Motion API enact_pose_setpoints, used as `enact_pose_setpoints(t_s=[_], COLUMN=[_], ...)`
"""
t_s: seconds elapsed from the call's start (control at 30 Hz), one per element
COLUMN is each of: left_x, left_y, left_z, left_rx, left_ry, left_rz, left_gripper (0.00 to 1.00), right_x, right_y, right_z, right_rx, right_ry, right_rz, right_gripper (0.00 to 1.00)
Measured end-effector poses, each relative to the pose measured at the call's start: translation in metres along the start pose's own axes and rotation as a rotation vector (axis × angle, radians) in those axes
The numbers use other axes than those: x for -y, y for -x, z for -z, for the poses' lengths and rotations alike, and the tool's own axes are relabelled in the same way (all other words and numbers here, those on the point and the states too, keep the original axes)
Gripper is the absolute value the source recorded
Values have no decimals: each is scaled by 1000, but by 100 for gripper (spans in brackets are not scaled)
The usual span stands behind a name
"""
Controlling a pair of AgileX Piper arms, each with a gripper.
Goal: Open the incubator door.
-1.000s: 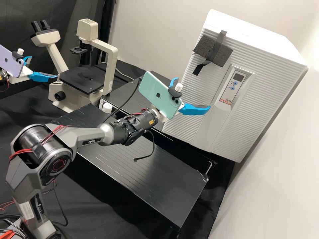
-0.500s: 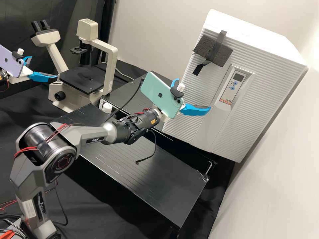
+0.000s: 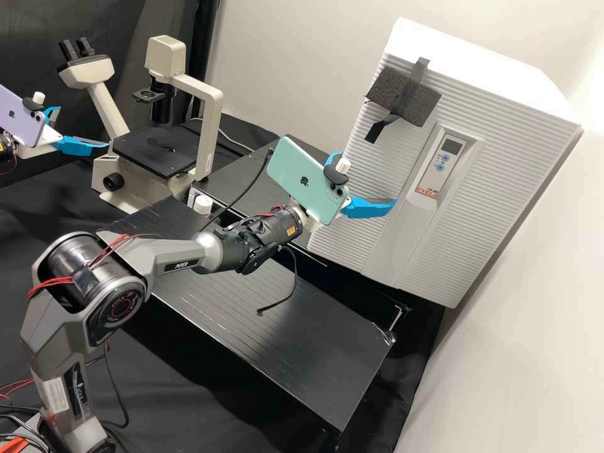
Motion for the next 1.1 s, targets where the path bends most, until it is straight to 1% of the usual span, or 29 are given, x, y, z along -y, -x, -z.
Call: enact_pose_setpoints(t_s=[0.47, 0.9, 1.1], left_x=[0, 0, 0], left_y=[0, 0, 0], left_z=[0, 0, 0], left_rx=[0, 0, 0], left_ry=[0, 0, 0], left_rz=[0, 0, 0], left_gripper=[100, 100, 100], right_x=[2, 3, 3], right_y=[0, -1, -1], right_z=[1, 1, 1], right_rx=[-18, -16, -20], right_ry=[36, 36, 42], right_rz=[19, 20, 23], right_gripper=[0, 0, 0])
